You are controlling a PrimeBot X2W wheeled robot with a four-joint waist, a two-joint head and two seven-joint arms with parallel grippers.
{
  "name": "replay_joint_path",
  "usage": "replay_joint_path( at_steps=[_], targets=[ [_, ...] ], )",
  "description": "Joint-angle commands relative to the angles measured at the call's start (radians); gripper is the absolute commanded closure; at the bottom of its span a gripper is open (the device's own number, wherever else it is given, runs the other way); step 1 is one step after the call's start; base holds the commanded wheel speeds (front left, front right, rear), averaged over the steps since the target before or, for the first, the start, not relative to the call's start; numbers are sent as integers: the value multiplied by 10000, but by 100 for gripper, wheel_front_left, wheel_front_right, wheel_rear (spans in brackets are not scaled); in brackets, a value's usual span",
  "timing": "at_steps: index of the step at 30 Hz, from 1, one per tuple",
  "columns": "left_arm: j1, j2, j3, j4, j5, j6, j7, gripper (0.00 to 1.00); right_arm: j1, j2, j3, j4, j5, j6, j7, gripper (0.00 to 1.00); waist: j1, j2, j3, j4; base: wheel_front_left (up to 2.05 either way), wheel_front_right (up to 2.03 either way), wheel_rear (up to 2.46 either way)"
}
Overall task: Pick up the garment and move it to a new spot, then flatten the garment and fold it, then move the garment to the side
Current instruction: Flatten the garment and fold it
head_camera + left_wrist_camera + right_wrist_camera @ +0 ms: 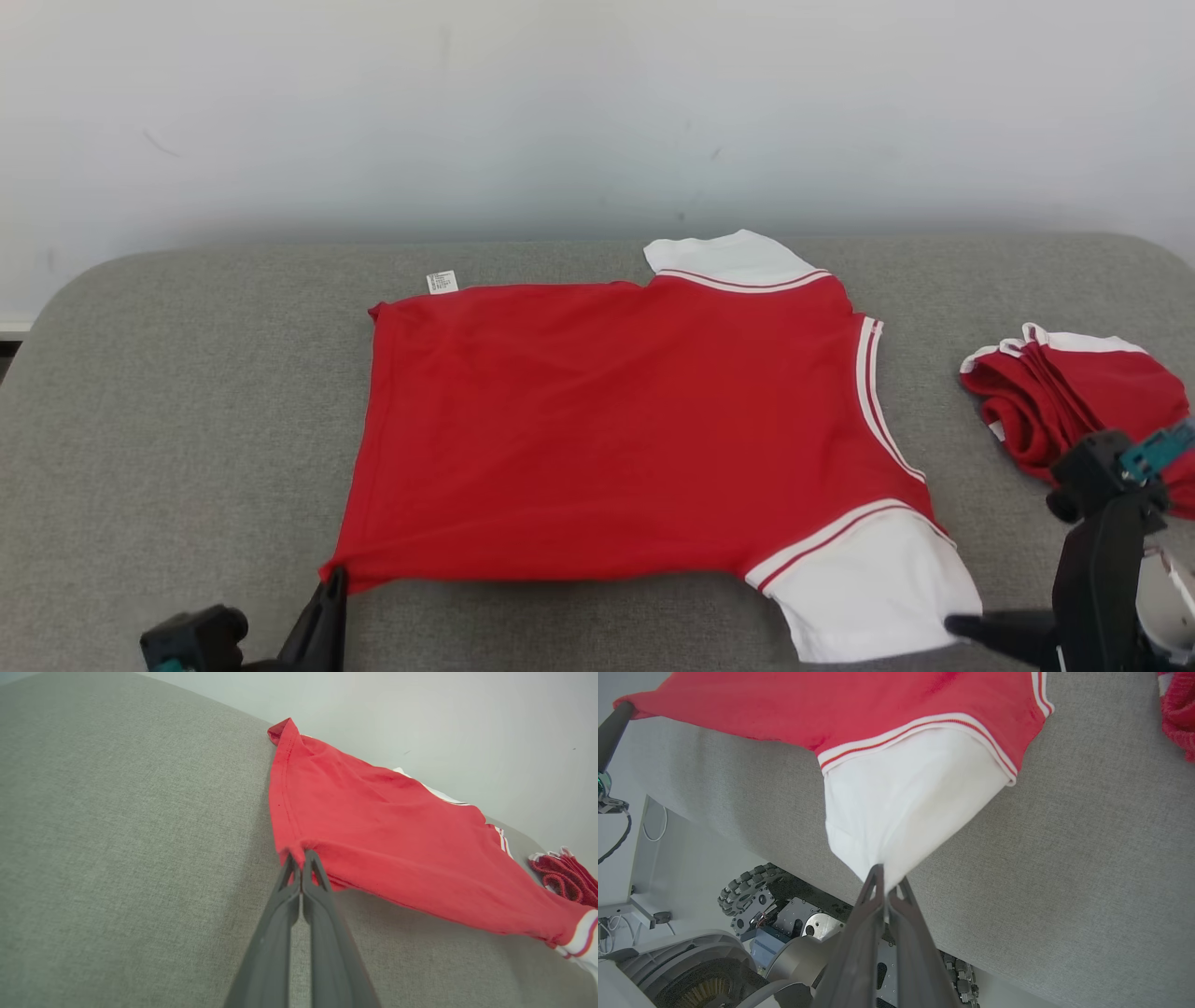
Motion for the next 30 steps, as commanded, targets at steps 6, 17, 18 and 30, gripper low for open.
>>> replay_joint_path(
  at_steps=[6, 17, 18, 30],
  targets=[
    [587, 154, 39, -249, -36, 324, 219, 100, 754, 345, -360, -436, -255, -2, 725, 100, 0, 1, -35, 73, 0, 0, 0],
    [1409, 798, -167, -596, 330, 851, 1513, 100, 2313, 418, -718, -1032, 145, 1, 1184, 100, 0, 1, -253, 48, 0, 0, 0],
    [1496, 900, -190, -641, 376, 884, 1693, 100, 2498, 402, -755, -1081, 194, 7, 1192, 100, 0, 1, -278, 51, 0, 0, 0],
    [2474, 1797, -264, -1741, 294, 1133, 3412, 100, 4204, 360, -962, -2009, 959, 10, 1190, 100, 0, 1, -349, -28, 0, 0, 0]
  ],
)
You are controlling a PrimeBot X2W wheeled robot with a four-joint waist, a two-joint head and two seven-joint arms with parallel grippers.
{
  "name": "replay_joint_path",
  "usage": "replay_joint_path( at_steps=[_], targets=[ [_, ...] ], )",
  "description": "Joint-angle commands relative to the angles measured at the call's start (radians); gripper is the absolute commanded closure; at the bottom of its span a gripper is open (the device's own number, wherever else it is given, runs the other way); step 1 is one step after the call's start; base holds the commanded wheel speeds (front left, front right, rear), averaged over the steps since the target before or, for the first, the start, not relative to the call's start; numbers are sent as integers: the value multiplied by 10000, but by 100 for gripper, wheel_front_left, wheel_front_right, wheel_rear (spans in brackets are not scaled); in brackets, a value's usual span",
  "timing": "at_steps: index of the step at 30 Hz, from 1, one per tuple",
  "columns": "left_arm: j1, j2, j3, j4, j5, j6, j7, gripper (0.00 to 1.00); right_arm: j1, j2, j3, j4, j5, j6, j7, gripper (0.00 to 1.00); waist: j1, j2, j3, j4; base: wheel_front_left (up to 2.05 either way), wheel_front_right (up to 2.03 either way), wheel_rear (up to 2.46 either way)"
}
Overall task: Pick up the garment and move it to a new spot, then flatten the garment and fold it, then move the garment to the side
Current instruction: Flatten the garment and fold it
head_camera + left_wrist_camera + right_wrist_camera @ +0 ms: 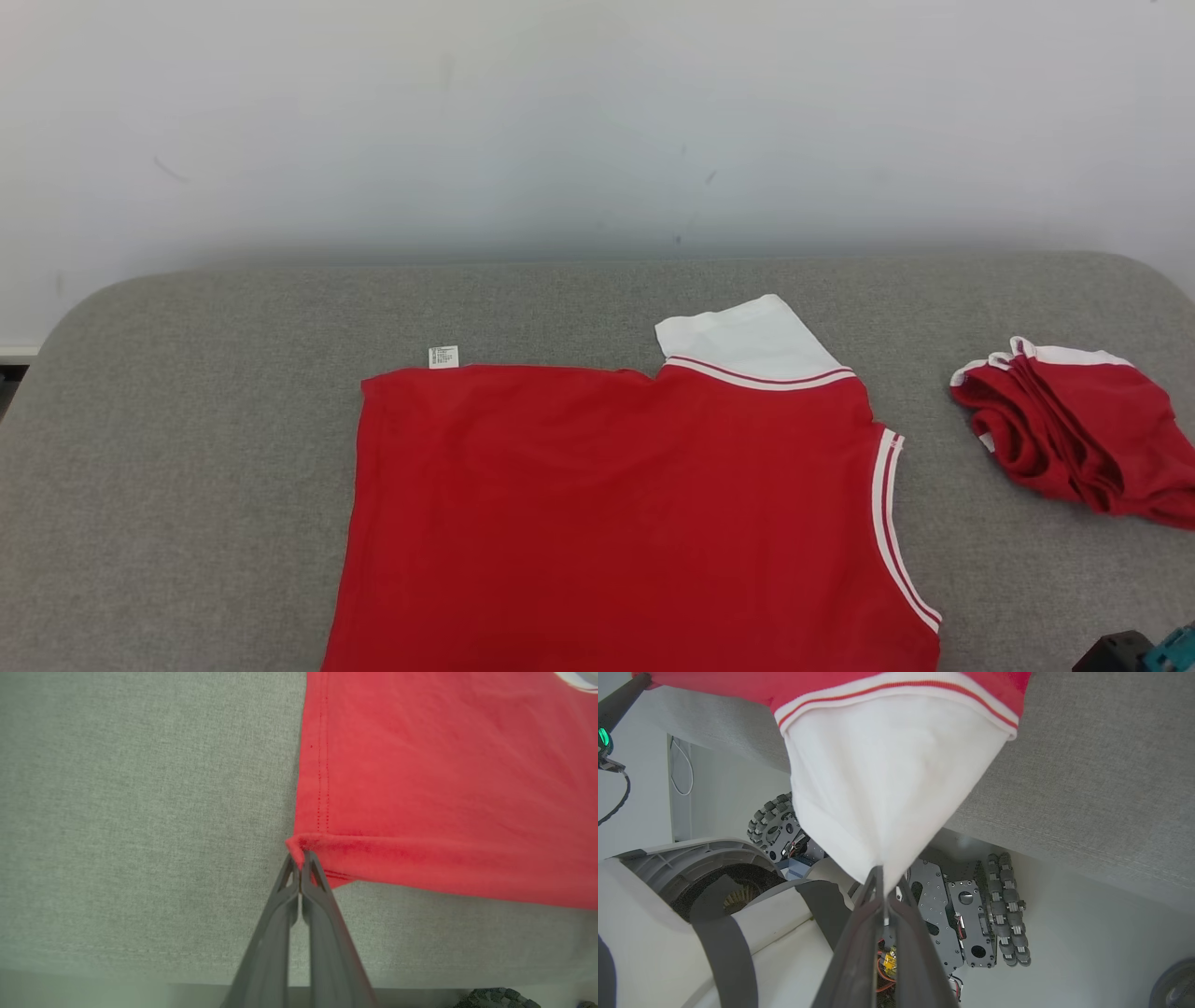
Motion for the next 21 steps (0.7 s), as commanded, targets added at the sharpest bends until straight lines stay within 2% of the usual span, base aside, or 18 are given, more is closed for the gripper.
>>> replay_joint_path(
  at_steps=[1, 5, 9, 15, 21],
  targets=[
    [232, 190, -58, -144, -87, -94, 302, 100, 152, 4, 81, -96, 224, 27, 112, 100, 1, 0, -21, -18, 0, 0, 0],
    [507, 602, -47, -501, -82, 7, 1031, 100, 352, 76, -78, -406, 293, 27, 110, 100, 1, 0, -30, 62, 0, 0, 0],
    [334, 796, -90, -757, 59, -36, 1181, 100, -39, 239, -345, -635, 248, 27, 103, 100, 1, 0, 65, 135, 0, 0, 0],
    [-431, 708, -390, -701, 193, -400, 974, 100, -1217, 360, -142, -485, 157, 27, -287, 100, 1, 0, 189, 217, 0, 0, 0],
    [-1361, 535, -604, -232, 267, -656, 835, 100, -2558, 284, 105, 217, -5, 26, -1246, 100, 1, 0, 309, 357, 0, 0, 0]
  ],
)
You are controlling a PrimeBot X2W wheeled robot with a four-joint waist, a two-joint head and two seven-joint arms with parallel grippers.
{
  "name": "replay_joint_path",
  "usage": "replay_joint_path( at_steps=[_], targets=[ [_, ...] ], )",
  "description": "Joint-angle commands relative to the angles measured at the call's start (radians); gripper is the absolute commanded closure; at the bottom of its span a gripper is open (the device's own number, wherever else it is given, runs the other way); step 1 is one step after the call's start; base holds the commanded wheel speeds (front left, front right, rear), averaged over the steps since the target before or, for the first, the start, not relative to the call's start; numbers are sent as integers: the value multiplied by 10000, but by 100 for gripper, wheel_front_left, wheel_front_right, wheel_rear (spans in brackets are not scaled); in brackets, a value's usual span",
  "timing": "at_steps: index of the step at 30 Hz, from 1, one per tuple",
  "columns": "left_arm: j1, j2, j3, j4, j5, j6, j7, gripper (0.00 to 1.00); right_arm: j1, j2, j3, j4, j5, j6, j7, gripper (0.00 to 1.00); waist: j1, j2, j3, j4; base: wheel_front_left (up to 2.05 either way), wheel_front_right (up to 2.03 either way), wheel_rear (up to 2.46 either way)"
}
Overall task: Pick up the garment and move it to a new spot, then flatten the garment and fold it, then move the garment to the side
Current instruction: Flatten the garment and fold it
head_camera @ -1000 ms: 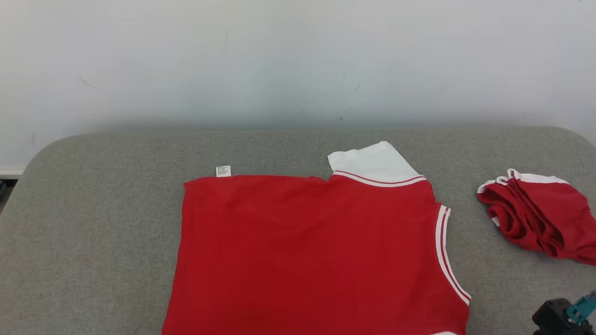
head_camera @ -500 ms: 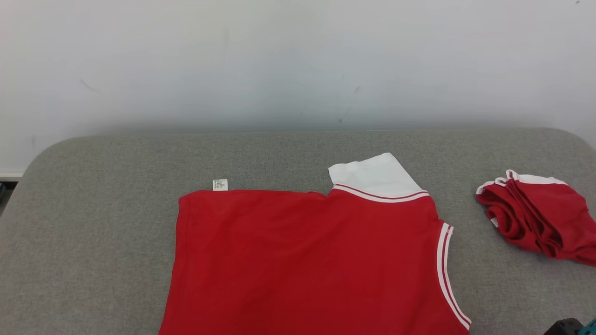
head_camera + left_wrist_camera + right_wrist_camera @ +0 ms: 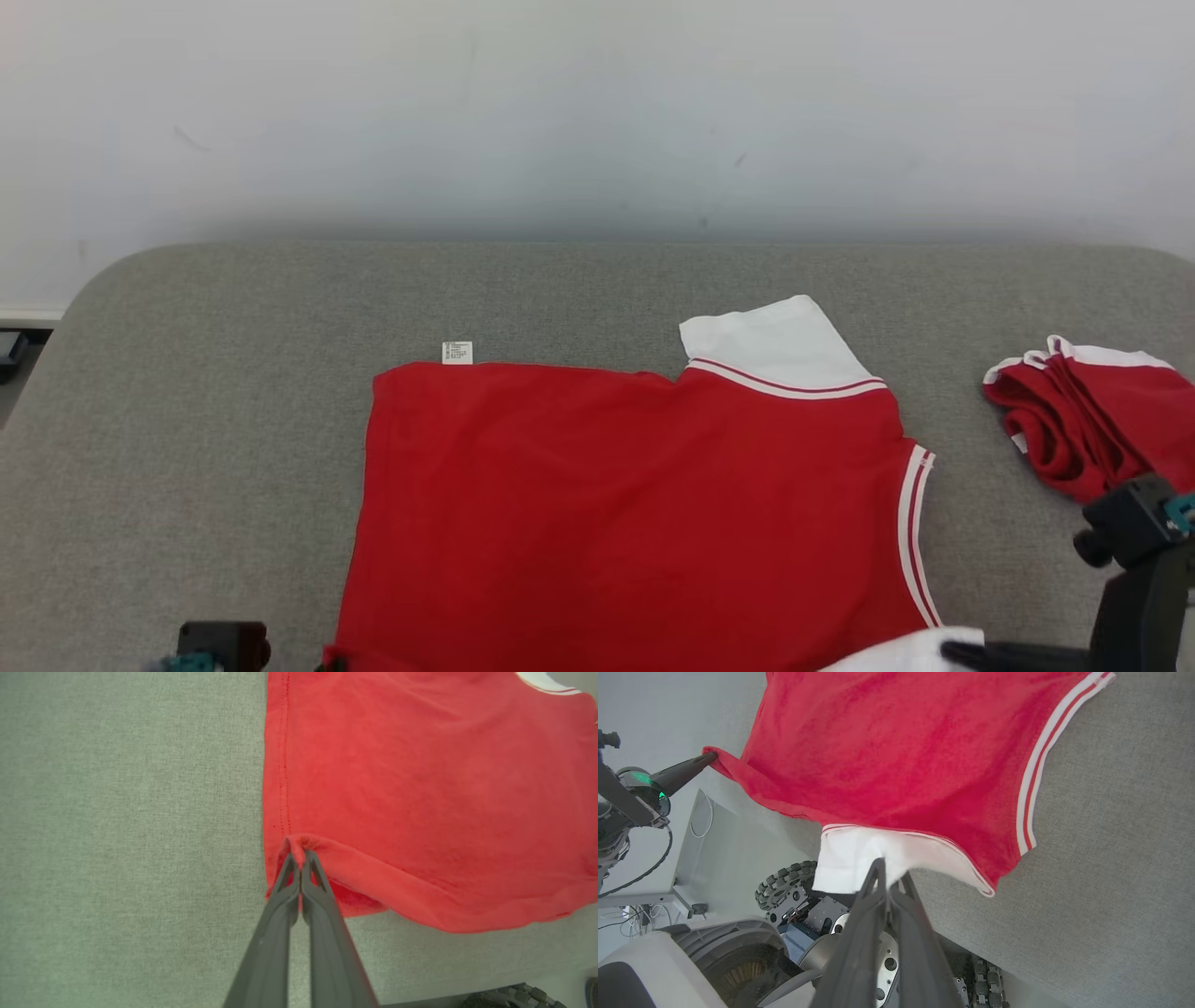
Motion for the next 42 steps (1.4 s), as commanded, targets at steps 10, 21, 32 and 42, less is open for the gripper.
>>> replay_joint_path(
  at_steps=[10, 21, 32, 42],
  targets=[
    [-1864, -195, -281, 1248, 462, 16, 440, 100, -1213, -701, 1021, 1239, -546, 22, -1791, 100, -1, -1, 304, 226, 0, 0, 0],
    [-2811, -315, -611, 2058, 611, -151, 606, 100, -2494, -902, 1859, 2919, -937, 22, -3842, 100, -1, -1, 595, 67, 0, 0, 0],
    [-3368, -523, -754, 2631, 663, -168, 300, 100, -3230, -1001, 2392, 4259, -1148, 22, -4997, 100, -1, -1, 782, 162, 0, 0, 0],
    [-3560, -602, -739, 2902, 761, 46, -84, 0, -3586, -798, 2451, 5028, -1350, 22, -5829, 0, -1, -1, 790, 248, 0, 0, 0]
  ],
)
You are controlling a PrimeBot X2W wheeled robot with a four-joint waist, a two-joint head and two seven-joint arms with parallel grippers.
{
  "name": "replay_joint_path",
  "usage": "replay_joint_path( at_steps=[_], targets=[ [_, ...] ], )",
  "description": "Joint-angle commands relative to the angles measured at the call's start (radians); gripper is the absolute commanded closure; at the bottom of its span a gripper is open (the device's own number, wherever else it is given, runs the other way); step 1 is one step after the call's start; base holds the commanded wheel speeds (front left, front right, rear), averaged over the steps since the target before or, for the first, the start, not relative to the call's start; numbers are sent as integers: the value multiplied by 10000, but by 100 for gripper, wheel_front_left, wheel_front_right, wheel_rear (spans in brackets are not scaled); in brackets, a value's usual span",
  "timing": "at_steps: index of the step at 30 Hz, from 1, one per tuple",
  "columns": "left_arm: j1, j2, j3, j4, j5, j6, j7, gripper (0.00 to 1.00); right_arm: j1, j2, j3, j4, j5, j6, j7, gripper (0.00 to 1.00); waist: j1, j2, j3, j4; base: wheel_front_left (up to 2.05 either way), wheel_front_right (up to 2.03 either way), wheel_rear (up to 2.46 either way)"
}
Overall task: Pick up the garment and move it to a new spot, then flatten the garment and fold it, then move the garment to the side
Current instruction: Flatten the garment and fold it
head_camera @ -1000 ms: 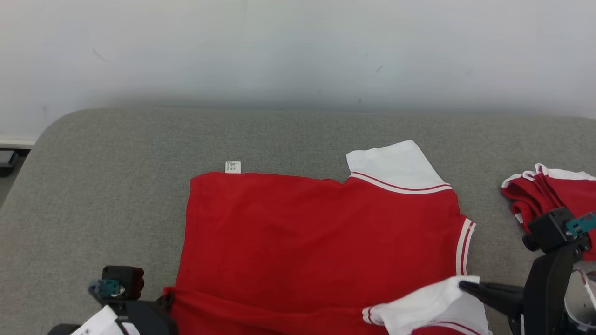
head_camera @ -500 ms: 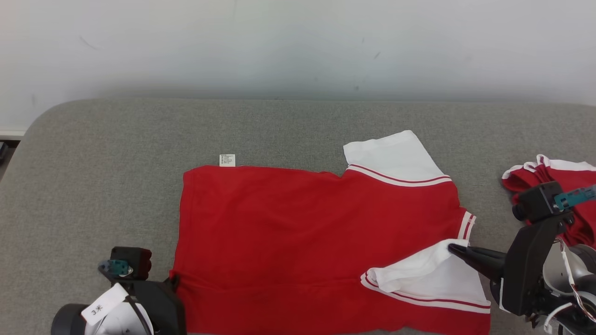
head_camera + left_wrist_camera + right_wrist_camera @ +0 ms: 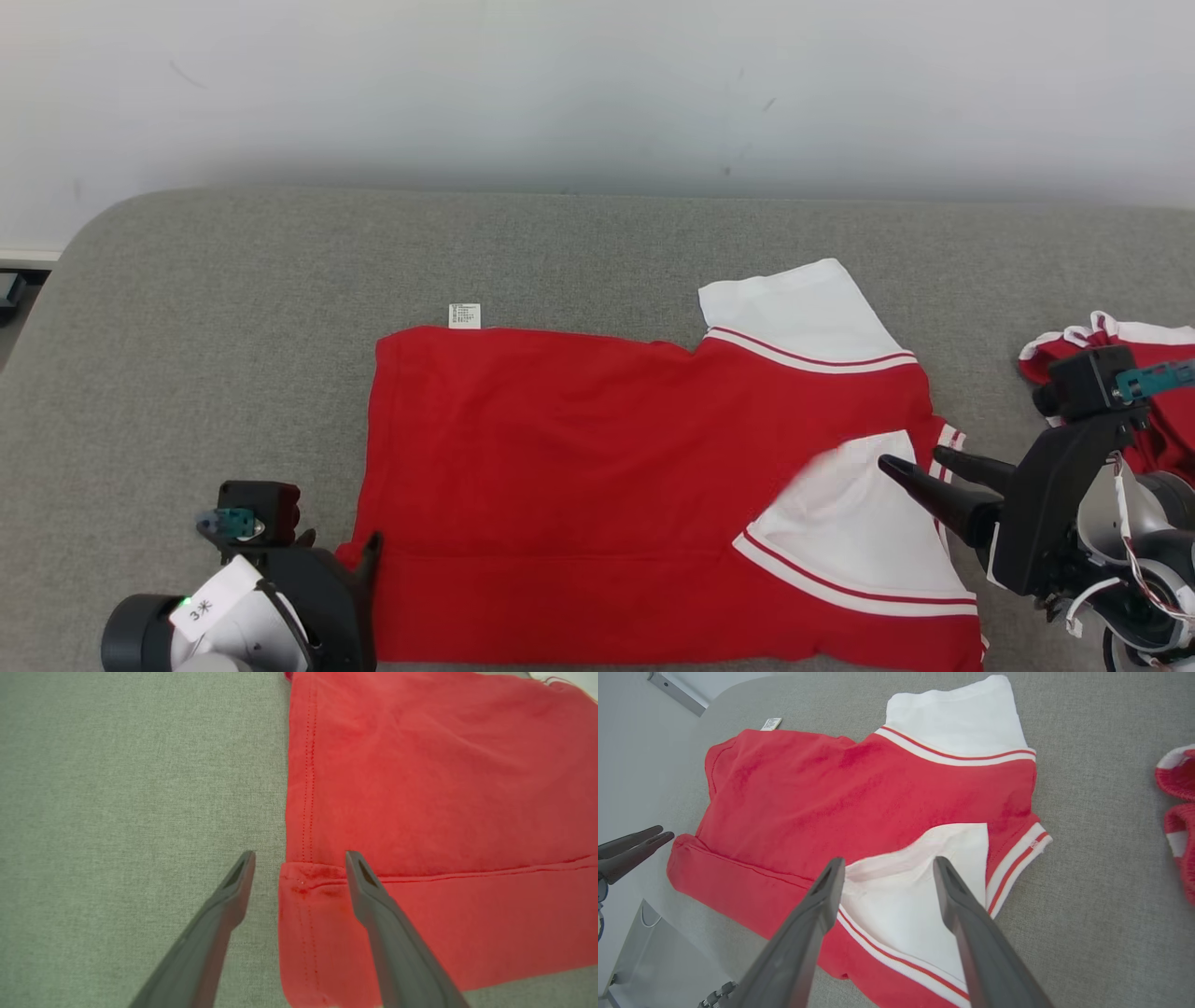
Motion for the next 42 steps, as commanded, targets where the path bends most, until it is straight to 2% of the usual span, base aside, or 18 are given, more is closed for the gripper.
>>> replay_joint_path(
  at_steps=[1, 9, 16, 27, 32, 42],
  targets=[
    [-62, 46, 19, 35, 43, 13, -60, 0, -123, 19, -5, 26, 4, 21, -95, 0, -1, -1, -12, 1, 0, 0, 0],
    [90, 130, 48, -52, 11, 88, -275, 0, -251, -30, 96, 28, -80, 21, -760, 0, -1, -1, -121, 15, 0, 0, 0],
    [571, 291, 56, -427, 64, 323, -395, 0, 331, -68, -207, -155, -546, 21, -990, 0, -1, -1, -382, 29, 0, 0, 0],
    [2182, 412, 34, -1382, 85, 976, -581, 0, 1982, 934, -1509, -750, -1833, 21, -1659, 0, -1, -1, -665, -28, 0, 0, 0],
    [2473, 374, -60, -1343, -34, 1037, -491, 0, 2704, 1635, -1958, -642, -2422, 21, -1386, 0, -1, -1, -711, -51, 0, 0, 0],
    [2474, 297, -133, -924, -139, 1032, -553, 0, 3088, 2127, -2090, -69, -2901, 21, -1282, 0, -1, -1, -701, -99, 0, 0, 0]
  ],
)
